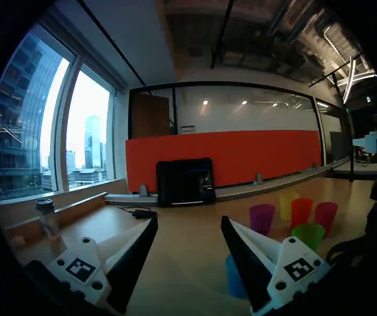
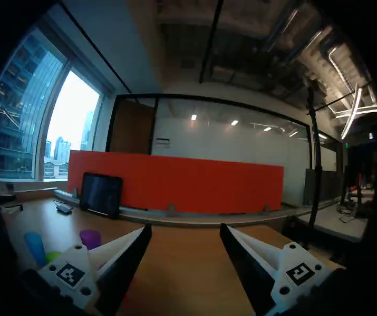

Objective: Pour water

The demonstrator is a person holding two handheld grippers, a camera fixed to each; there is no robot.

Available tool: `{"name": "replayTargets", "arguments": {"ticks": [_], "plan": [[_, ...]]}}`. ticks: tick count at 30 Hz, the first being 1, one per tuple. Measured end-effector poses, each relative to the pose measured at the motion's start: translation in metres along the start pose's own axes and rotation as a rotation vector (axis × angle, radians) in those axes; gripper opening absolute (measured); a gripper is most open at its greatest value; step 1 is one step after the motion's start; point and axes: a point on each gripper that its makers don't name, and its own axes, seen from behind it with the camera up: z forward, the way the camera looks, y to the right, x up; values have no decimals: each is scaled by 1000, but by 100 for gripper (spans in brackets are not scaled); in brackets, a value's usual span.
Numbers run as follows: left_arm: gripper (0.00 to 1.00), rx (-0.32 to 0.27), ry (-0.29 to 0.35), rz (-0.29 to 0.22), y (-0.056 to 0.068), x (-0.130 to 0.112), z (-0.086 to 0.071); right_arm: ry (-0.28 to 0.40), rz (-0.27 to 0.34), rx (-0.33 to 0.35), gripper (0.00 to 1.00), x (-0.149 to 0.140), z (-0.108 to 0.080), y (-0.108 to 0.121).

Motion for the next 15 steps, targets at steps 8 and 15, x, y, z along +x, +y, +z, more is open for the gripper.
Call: {"name": "replayTargets", "arguments": {"ticks": [8, 15], "plan": [[88, 11, -5, -19, -4, -6, 1, 2, -1, 5, 100, 1, 0, -2], [88, 14, -14, -35, -6, -12, 0, 2, -3, 8, 100, 2, 1, -2]]}}
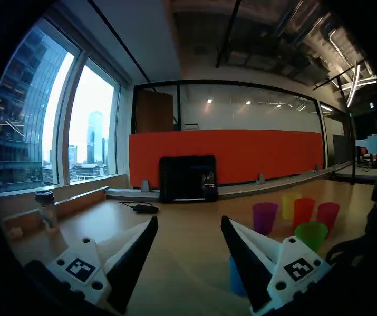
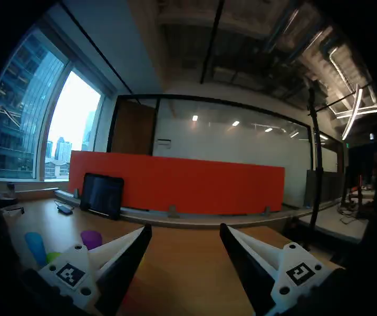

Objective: Pour water

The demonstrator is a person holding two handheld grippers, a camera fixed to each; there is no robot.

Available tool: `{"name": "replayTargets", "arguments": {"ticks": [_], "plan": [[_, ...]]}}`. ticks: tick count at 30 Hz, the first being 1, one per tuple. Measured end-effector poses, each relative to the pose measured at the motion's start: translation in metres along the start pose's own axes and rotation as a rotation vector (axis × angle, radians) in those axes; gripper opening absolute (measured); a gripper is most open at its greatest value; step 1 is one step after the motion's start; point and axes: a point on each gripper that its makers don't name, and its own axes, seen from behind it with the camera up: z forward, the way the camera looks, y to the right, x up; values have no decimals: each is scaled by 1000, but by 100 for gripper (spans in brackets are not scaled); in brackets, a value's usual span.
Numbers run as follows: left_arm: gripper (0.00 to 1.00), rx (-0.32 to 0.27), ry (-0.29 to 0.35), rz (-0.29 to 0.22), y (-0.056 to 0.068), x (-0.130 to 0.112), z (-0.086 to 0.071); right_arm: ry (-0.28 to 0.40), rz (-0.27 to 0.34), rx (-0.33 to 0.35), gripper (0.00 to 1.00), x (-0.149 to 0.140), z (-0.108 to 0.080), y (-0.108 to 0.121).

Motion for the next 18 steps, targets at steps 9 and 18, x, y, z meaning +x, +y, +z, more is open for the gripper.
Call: {"name": "replayTargets", "arguments": {"ticks": [9, 18], "plan": [[88, 2, -18, -32, -5, -6, 3, 0, 8, 8, 100, 0, 0, -3], [88, 0, -37, -30, -4, -10, 5, 6, 9, 17, 100, 2, -1, -6]]}}
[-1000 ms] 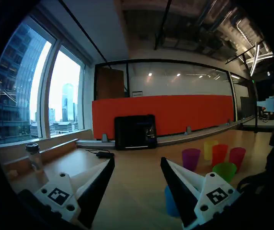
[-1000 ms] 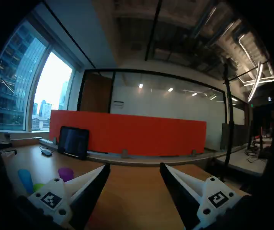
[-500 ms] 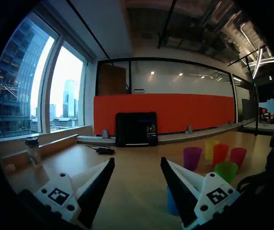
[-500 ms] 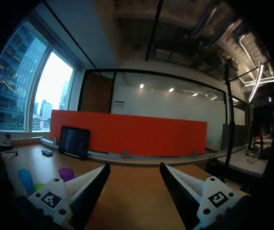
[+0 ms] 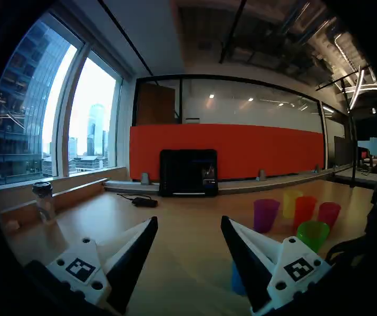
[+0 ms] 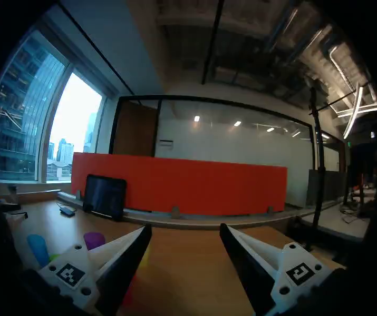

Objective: Pour water

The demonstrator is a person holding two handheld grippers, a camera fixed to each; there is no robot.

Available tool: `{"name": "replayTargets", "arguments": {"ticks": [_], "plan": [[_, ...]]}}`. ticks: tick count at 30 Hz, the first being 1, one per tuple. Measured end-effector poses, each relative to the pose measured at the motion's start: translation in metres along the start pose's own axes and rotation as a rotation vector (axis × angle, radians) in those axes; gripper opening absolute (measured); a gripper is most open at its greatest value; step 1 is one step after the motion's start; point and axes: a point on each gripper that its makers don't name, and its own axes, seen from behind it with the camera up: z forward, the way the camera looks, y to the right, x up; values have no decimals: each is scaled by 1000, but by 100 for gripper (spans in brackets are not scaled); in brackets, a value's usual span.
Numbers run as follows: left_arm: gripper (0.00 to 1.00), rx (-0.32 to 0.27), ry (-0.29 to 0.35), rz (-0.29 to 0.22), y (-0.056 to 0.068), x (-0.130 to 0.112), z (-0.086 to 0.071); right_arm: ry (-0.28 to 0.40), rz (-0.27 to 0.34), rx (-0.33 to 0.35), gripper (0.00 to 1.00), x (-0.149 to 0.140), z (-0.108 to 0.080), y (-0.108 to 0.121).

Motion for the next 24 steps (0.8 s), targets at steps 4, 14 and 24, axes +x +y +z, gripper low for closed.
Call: {"name": "replayTargets", "arguments": {"ticks": [4, 14, 24], "plan": [[88, 0, -1, 0, 0, 1, 1, 1, 0, 2, 100, -1, 0, 0], [88, 0, -5, 0, -1, 0, 1, 2, 5, 6, 100, -6, -1, 2], [96, 0, -6, 1, 0, 0, 2, 11, 33, 24, 100, -12, -1, 3]]}}
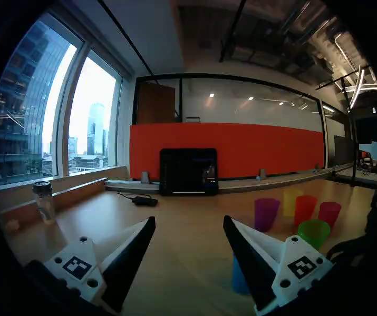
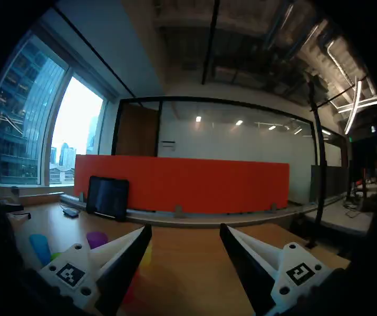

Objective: Pour water

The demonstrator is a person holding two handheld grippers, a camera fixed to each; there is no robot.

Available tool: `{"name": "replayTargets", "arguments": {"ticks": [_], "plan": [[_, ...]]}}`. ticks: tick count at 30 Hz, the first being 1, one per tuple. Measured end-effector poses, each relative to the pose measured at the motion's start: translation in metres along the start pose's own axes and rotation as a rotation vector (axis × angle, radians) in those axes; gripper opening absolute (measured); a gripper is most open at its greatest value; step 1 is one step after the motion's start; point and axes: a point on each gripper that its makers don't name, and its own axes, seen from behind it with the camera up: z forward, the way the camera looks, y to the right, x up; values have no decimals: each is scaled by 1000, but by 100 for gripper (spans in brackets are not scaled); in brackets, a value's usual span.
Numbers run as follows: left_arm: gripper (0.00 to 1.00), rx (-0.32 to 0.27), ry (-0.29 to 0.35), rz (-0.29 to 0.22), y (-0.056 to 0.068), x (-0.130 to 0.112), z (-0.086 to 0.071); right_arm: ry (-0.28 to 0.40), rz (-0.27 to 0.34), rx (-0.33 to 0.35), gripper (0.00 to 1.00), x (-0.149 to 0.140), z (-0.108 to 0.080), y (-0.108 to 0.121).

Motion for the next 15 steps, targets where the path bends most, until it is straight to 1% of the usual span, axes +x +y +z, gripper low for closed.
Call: {"name": "replayTargets", "arguments": {"ticks": [9, 15], "plan": [[96, 0, 0, 0, 0, 0, 0, -13, 5, 18, 100, -12, 0, 2], [96, 0, 0, 0, 0, 0, 0, -16, -1, 12, 100, -18, 2, 5]]}}
